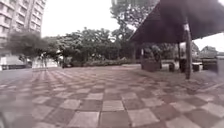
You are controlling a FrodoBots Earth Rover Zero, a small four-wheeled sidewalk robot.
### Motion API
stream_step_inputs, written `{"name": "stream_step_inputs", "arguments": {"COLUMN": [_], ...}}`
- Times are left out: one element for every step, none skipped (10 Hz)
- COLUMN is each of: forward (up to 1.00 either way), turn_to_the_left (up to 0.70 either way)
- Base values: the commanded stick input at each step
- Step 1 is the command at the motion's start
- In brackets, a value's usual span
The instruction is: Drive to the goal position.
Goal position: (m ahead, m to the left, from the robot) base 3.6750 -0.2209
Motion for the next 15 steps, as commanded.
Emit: {"name": "stream_step_inputs", "arguments": {"forward": [1.00,1.00,1.00,1.00,1.00,1.00,1.00,1.00,1.00,1.00,1.00,1.00,1.00,1.00,1.00], "turn_to_the_left": [0.00,0.00,0.00,0.00,0.00,0.00,0.00,0.00,0.00,0.00,0.00,0.00,0.00,0.00,0.00]}}
